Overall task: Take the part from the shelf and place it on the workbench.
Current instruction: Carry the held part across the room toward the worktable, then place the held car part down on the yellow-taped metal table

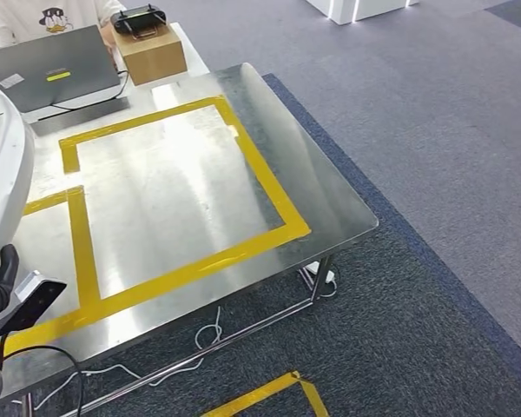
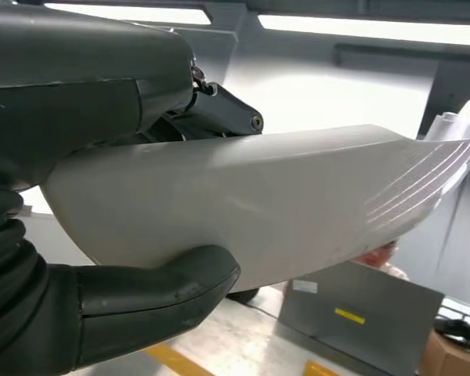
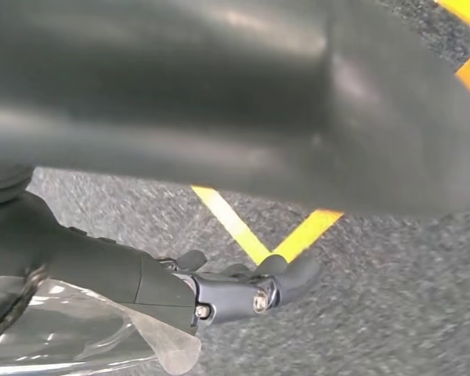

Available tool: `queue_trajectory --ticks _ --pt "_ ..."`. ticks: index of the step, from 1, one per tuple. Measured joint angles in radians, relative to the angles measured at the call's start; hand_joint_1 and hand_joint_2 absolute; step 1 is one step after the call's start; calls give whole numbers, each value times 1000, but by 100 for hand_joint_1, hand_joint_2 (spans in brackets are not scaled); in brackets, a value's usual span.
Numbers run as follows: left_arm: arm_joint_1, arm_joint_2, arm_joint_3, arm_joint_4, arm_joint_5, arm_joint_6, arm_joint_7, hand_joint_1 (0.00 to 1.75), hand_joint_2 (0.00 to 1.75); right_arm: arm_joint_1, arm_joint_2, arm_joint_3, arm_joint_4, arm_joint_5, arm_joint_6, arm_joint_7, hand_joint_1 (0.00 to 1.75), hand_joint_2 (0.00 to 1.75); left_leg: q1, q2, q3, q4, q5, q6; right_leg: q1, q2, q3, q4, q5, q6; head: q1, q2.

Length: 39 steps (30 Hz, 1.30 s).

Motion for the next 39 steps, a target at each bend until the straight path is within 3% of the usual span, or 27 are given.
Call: queue_trajectory --ticks 1,3,5,6,7,8,10,12,14,15,17,19,21,22,23,25,27,31,35,39 --pt "0 1 1 -1 0 0 2 143 175 0 0 0 0 0 6 -1 0 0 -1 22 -8 18 -12 -5 -1 -14 4 -4 1 -6 -3 0" --pt "-1 3 1 -2 1 1 4 143 175 3 3 0 -5 -1 22 -1 0 0 -3 80 -50 110 -64 -14 -1 -43 10 -9 -1 -16 -8 0" --pt "2 3 0 -2 2 1 8 143 175 7 8 0 -17 -3 37 1 0 0 0 104 -109 235 -115 -20 1 -74 12 -9 -5 -21 -9 0" --pt "4 3 0 -2 2 1 9 143 175 9 11 0 -23 -4 42 3 0 0 1 108 -124 267 -120 -21 1 -89 13 -8 -8 -21 -9 0" --pt "6 4 0 -2 2 1 10 143 175 9 12 0 -28 -5 45 3 0 0 2 112 -120 261 -105 -22 2 -103 15 -8 -10 -20 -9 0" --pt "8 4 1 -2 2 2 10 143 175 9 14 0 -32 -6 47 4 0 0 1 118 -96 216 -75 -20 2 -117 18 -8 -13 -19 -9 0" --pt "7 5 2 -3 3 2 11 143 175 8 20 0 -41 -6 51 5 0 0 -6 157 -24 80 -16 -11 6 -141 27 -8 -20 -13 -10 0" --pt "5 6 3 -5 3 2 11 143 175 7 25 0 -49 -7 56 6 0 0 -15 187 14 3 -1 1 12 -163 32 -7 -27 -4 -9 0" --pt "7 7 5 -6 3 2 11 143 175 5 29 0 -56 -8 61 8 0 0 -18 173 13 -5 -5 13 14 -185 37 -9 -32 5 -9 0" --pt "10 8 6 -7 3 2 11 143 175 3 30 0 -60 -8 62 8 0 0 -15 163 14 -8 -3 18 14 -184 39 -7 -37 11 -9 0" --pt "9 8 8 -8 3 3 12 143 175 0 32 0 -67 -11 66 8 0 0 -9 143 18 -16 2 29 10 -136 19 38 -68 22 -4 0" --pt "7 6 7 -9 3 5 13 143 175 3 32 0 -72 -19 73 7 0 0 -5 127 19 -17 2 37 6 -80 -47 164 -126 27 2 0" --pt "11 4 7 -9 3 5 13 143 175 7 32 0 -75 -28 80 6 0 0 -6 113 20 -17 0 40 6 -68 -114 272 -154 29 3 0" --pt "13 3 7 -9 3 5 14 143 175 8 32 0 -77 -30 82 6 0 0 -6 106 21 -17 -1 39 6 -68 -124 276 -138 29 3 0" --pt "14 3 7 -9 3 5 14 143 175 8 32 0 -78 -31 82 5 0 0 -6 100 24 -16 -3 38 6 -67 -115 240 -104 27 3 0" --pt "15 3 7 -9 3 6 14 143 175 8 32 0 -80 -32 82 4 0 0 -7 92 29 -15 -8 31 6 -63 -62 105 -26 21 3 0" --pt "14 3 7 -9 3 7 14 143 175 7 34 0 -83 -32 85 4 0 0 -10 87 29 -9 -14 25 5 -56 -19 15 5 15 2 0" --pt "15 4 8 -9 5 9 13 143 175 8 36 0 -86 -34 99 4 0 0 -11 86 29 -7 -15 33 8 -52 -9 -1 5 12 1 0" --pt "14 6 8 -9 9 10 11 143 175 8 37 0 -86 -36 103 4 0 0 -10 86 33 -15 -14 29 9 -53 -8 -1 1 5 1 0" --pt "14 6 8 -9 10 10 10 143 175 7 37 -1 -88 -37 104 4 0 0 -7 86 34 -17 -14 17 11 -53 -8 0 0 1 1 0"
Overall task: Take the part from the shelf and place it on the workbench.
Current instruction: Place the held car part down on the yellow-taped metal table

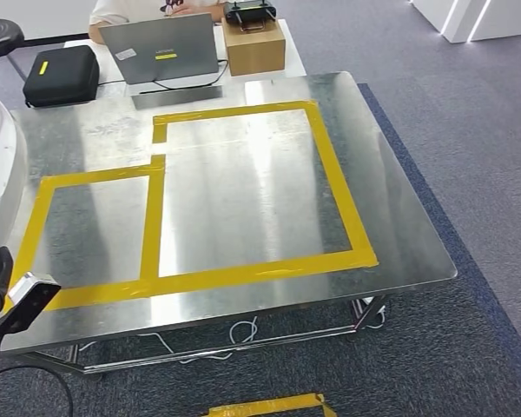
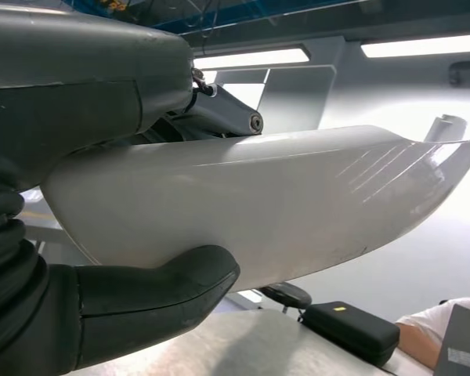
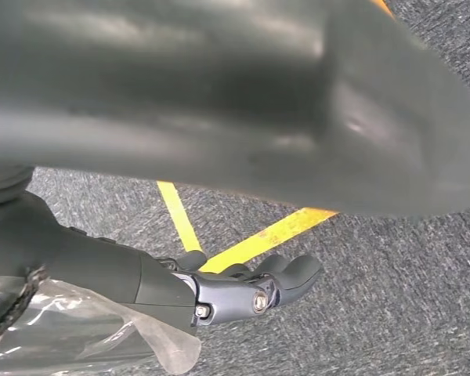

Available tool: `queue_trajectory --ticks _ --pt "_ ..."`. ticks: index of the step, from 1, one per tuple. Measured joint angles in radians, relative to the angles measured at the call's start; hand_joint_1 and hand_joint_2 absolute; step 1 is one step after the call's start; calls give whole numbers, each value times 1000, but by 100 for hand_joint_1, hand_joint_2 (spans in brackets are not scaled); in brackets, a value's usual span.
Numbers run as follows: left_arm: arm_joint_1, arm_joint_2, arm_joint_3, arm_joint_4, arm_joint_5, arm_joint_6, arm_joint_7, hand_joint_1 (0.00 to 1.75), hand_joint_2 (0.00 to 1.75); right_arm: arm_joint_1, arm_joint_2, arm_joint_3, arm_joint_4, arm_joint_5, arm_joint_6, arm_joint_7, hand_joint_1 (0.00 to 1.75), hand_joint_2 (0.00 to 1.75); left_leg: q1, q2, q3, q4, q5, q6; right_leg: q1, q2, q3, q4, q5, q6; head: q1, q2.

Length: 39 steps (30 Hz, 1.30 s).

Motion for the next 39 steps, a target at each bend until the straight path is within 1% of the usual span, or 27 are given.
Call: queue_trajectory --ticks 6,15,27,31,35,37,39 --pt "-3 0 0 0 2 0 -3 143 175 0 0 0 -3 -2 6 0 0 0 0 0 0 0 -1 -7 0 0 1 0 -1 -1 0 0" --pt "-15 0 -2 0 2 0 -6 143 175 0 0 0 -3 -3 10 4 0 0 -4 0 0 1 -1 -7 -4 0 2 -1 0 0 0 0" --pt "-16 3 -2 0 2 0 -6 143 175 0 0 0 -3 -1 10 5 0 0 -4 0 0 2 -2 -6 -4 0 2 -1 0 0 0 0" --pt "-16 3 -2 1 2 1 -7 143 175 0 0 1 -3 23 -11 2 0 0 -6 0 0 5 -3 -3 -6 0 3 -2 1 3 0 0" --pt "-16 5 -2 2 2 1 -7 143 175 0 0 1 -2 26 -12 -1 0 0 -8 0 -1 7 -6 1 -9 0 3 -2 1 6 0 0" --pt "-16 5 -1 2 3 1 -7 143 175 0 0 1 -1 26 -13 -2 0 0 -10 0 -1 9 -7 4 -11 0 4 -3 1 10 0 0" --pt "-15 6 -1 2 3 2 -7 143 175 -1 0 1 1 25 -14 -3 0 0 -11 0 0 7 -6 11 -11 -1 7 -6 2 16 0 0"
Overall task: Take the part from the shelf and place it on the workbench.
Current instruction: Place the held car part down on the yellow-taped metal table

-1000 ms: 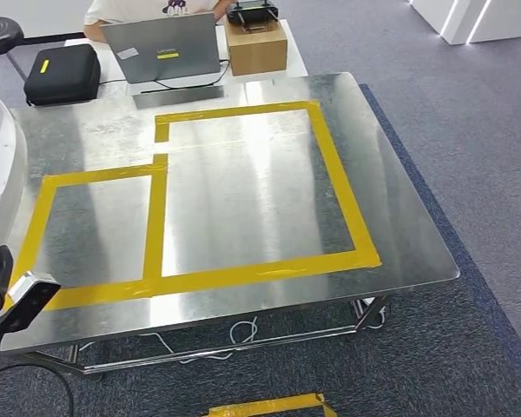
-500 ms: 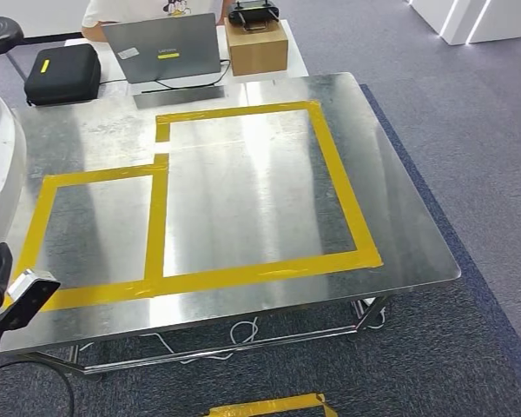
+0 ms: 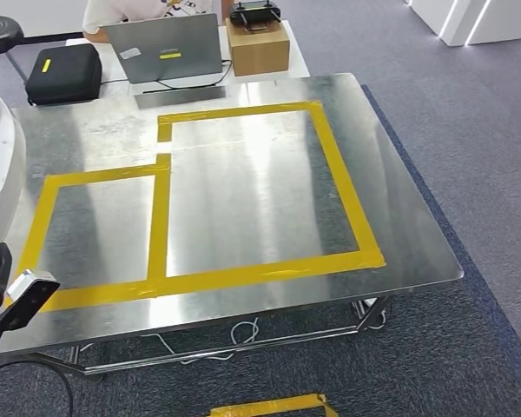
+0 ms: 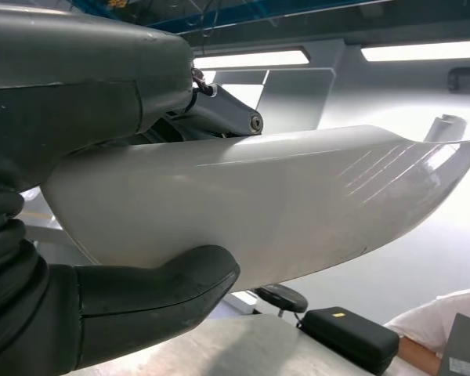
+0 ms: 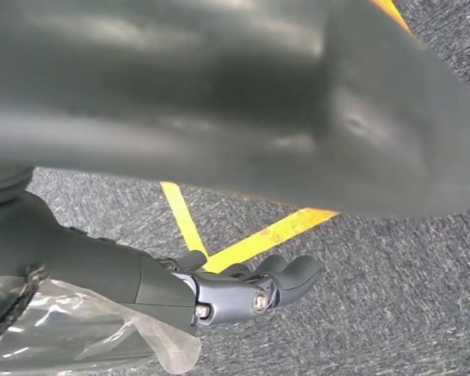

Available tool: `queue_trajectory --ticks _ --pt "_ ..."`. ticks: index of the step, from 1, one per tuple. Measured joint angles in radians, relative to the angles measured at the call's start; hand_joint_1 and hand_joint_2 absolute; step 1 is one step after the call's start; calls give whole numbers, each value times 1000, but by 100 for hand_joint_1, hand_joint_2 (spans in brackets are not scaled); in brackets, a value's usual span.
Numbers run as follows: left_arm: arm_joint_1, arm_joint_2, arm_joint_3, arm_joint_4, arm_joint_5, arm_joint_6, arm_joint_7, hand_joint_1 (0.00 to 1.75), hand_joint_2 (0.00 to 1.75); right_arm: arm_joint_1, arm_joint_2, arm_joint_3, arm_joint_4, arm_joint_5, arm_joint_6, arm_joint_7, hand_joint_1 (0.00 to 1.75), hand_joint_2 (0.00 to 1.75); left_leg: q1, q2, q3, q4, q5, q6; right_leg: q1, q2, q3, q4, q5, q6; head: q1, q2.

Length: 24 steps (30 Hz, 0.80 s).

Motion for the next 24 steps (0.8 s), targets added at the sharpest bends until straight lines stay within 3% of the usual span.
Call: queue_trajectory --ticks 3,6,7,8,9,11,13,14,16,18,20,22,23,24 --pt "0 0 0 0 0 1 0 143 175 -2 0 0 1 0 -4 -2 0 0 9 -1 10 -22 12 13 1 -2 -19 39 -30 10 2 0" --pt "4 -2 0 0 0 2 0 143 175 -2 0 0 2 0 -7 -2 0 0 12 -5 10 -26 15 16 -1 -3 -113 223 -115 17 5 0" --pt "7 -3 -1 0 0 2 0 143 175 -1 0 0 2 0 -7 -2 0 0 12 -7 10 -25 14 16 -1 -3 -138 269 -127 19 4 0" --pt "8 -4 -1 0 0 2 0 143 175 -1 0 0 2 0 -7 -2 0 0 12 -11 11 -25 13 15 -2 -3 -145 278 -119 20 4 0" --pt "9 -5 -1 0 0 1 0 143 175 0 -1 0 2 0 -8 -2 0 0 13 -16 12 -24 12 13 -2 -2 -132 247 -93 20 5 0" --pt "10 -6 -1 0 0 2 0 143 175 -1 -1 0 2 0 -8 -2 0 0 15 -28 14 -21 7 4 -4 15 -67 115 -26 19 5 0" --pt "8 -6 -1 0 1 2 0 143 175 -1 -1 0 3 0 -8 -2 0 0 15 -41 10 -13 2 -7 -7 39 -14 19 0 12 5 0" --pt "7 -6 -1 0 1 2 0 143 175 -1 -1 0 3 -1 -9 -2 0 0 15 -48 7 -10 2 -13 -6 45 -5 7 -4 6 4 0" --pt "8 -6 -1 0 1 2 0 143 175 2 -1 0 3 -1 -9 -2 0 0 18 -57 4 -9 2 -23 -4 31 -1 4 -4 -8 4 0" --pt "8 -6 -1 0 1 2 0 143 175 1 -1 0 3 -2 -9 -2 0 0 18 -33 -8 22 -19 -33 -6 14 4 1 -4 -22 0 0" --pt "6 -6 -2 0 1 2 0 143 175 2 -1 0 3 -2 -9 -3 0 0 18 5 -58 129 -74 -42 -6 -5 8 -1 -7 -32 -6 0" --pt "7 -8 -3 0 1 1 0 143 175 4 -1 0 3 -2 -9 -3 0 0 20 19 -119 252 -118 -46 -4 -23 11 0 -11 -36 -7 0" --pt "8 -9 -4 0 1 1 0 143 175 5 -1 0 3 -2 -9 -3 0 0 21 21 -133 276 -116 -46 -3 -31 13 0 -14 -37 -7 0" --pt "8 -9 -5 0 0 1 0 143 175 5 -1 0 3 -2 -9 -3 0 0 22 23 -127 260 -94 -45 -2 -36 17 0 -16 -36 -7 0"
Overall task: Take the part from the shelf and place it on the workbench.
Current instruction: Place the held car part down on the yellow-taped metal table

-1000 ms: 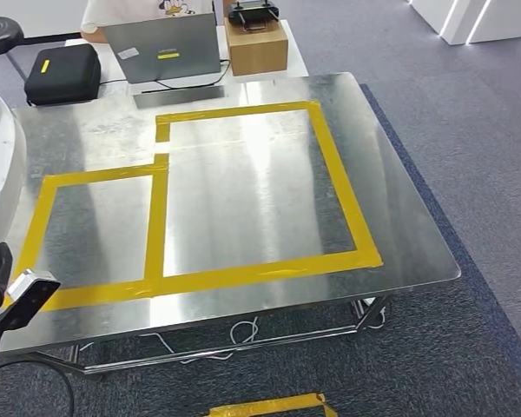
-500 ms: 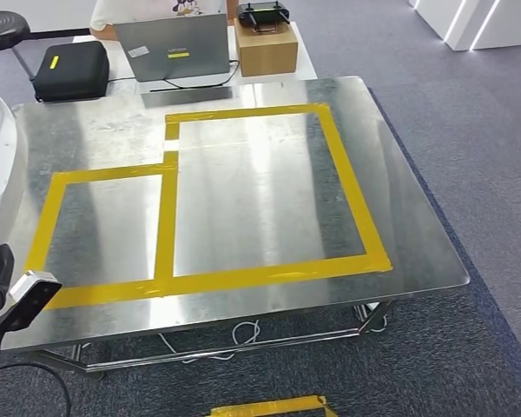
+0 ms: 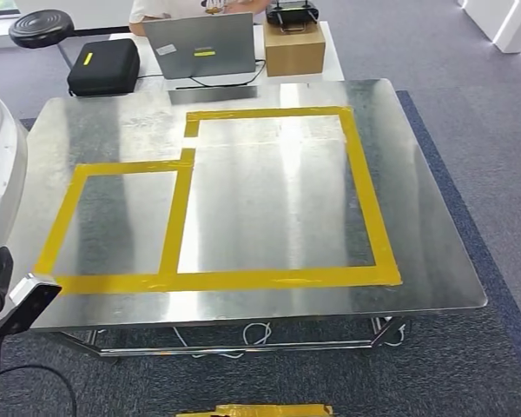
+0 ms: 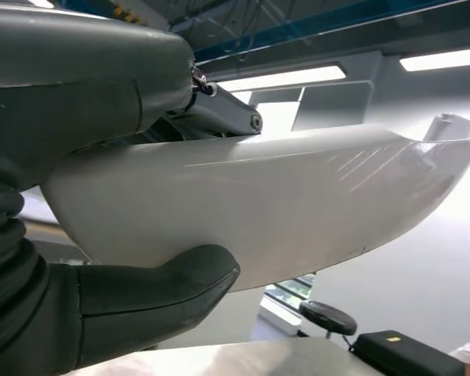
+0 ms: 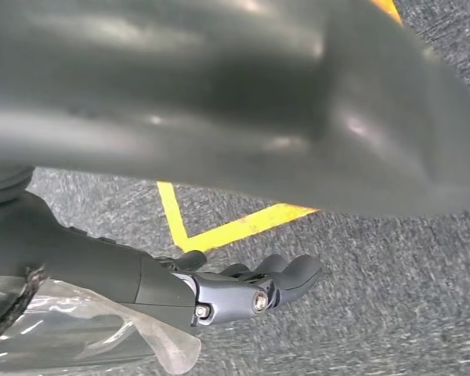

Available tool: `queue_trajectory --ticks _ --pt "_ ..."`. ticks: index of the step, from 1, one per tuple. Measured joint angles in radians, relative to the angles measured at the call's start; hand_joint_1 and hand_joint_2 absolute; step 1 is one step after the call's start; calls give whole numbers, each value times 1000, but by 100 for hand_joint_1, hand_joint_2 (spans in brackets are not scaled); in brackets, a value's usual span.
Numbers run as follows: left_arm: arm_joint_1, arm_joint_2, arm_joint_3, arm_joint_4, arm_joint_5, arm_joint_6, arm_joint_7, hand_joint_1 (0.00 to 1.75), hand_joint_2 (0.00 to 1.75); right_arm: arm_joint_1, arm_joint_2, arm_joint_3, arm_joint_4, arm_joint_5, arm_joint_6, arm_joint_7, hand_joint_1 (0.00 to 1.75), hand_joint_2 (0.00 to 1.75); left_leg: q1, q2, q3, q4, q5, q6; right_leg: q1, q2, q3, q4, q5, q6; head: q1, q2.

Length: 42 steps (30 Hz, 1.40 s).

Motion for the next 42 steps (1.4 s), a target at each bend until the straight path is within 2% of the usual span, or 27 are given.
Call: queue_trajectory --ticks 2,3,4,6,9,19,25,33,42 --pt "0 0 -1 0 0 0 0 143 175 -2 0 0 0 -2 0 0 0 0 -1 7 55 -120 74 6 1 -8 8 0 -6 4 0 0" --pt "0 0 -2 0 0 -1 0 143 175 -3 0 0 0 -4 -1 0 0 0 -3 14 84 -182 99 10 3 -11 11 1 -9 7 0 0" --pt "-1 0 -3 0 1 -2 -1 143 175 -5 0 0 0 -7 -2 1 0 0 -6 19 105 -226 111 14 5 -13 11 2 -11 11 0 0" --pt "-3 -1 -7 0 4 -10 -5 143 175 -6 0 0 0 -12 -3 2 0 0 -8 23 115 -257 109 15 11 -15 6 5 -13 12 1 0" --pt "-9 -4 -20 2 5 -30 -15 143 175 -8 0 0 0 -13 -3 3 0 0 -8 21 114 -261 107 13 11 -16 7 0 -11 6 2 0" --pt "-83 -8 -105 39 -24 -72 -49 143 175 -12 -7 0 13 -6 -1 2 0 0 -12 21 114 -259 105 26 7 -15 11 -14 -2 27 2 0" --pt "-161 -16 -211 108 -59 -105 -73 143 175 -14 -20 1 49 6 -10 -2 0 0 -12 22 114 -258 107 30 7 -14 14 -14 0 31 1 0" --pt "-266 -51 -333 253 -72 -153 -72 143 175 -22 -43 2 105 15 -34 -11 0 0 -11 23 115 -258 108 30 8 -14 14 -13 0 31 1 0" --pt "-400 -88 -367 543 -103 -162 16 143 175 -29 -66 8 162 24 -66 -11 0 0 -11 23 114 -258 109 29 9 -13 14 -13 0 31 1 0"
